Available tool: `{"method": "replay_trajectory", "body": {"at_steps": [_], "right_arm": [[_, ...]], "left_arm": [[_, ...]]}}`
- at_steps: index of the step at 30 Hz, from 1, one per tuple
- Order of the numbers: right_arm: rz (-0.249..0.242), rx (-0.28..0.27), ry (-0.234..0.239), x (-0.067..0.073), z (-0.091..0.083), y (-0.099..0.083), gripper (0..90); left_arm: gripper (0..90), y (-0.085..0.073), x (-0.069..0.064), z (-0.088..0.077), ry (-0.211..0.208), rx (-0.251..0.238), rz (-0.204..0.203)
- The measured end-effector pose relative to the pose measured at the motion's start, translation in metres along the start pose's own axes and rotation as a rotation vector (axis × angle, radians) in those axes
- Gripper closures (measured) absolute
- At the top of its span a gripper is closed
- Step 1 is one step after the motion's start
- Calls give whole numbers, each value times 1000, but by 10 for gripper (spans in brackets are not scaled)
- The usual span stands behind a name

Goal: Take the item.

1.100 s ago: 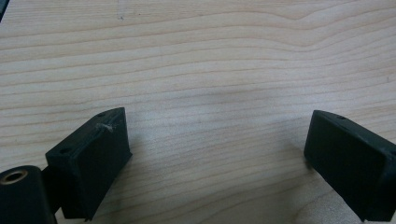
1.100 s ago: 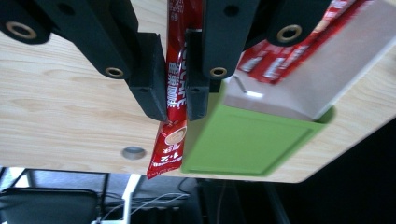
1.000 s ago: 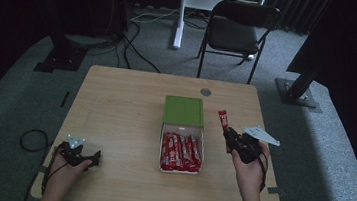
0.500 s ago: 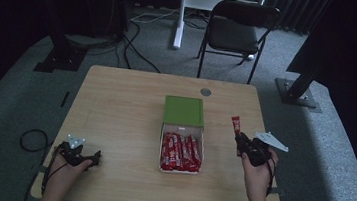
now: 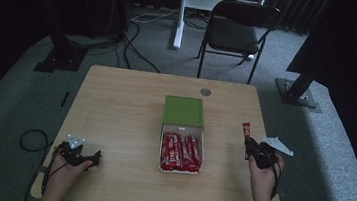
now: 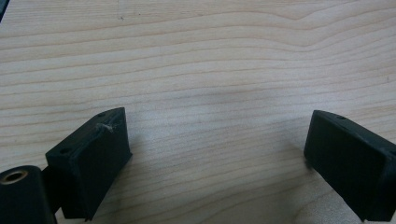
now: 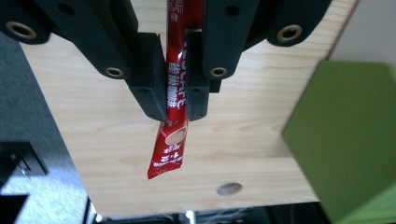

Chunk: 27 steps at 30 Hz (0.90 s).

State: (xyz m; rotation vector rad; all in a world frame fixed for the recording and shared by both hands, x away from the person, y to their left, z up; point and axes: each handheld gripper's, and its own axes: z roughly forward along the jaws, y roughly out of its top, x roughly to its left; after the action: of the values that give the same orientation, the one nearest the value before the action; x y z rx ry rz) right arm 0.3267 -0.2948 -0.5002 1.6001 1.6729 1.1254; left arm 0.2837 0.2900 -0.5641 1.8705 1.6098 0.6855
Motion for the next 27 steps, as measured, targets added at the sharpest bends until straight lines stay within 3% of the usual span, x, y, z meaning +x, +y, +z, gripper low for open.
{"method": "replay_trajectory", "body": {"at_steps": [10,27], "right_arm": [[51,28,-54,-21,10,-14,795],[83,125,-60,-38,34,-44,795]], "left_arm": [[75,0,0,0,0,0,0],[76,0,0,0,1,0,0]]}}
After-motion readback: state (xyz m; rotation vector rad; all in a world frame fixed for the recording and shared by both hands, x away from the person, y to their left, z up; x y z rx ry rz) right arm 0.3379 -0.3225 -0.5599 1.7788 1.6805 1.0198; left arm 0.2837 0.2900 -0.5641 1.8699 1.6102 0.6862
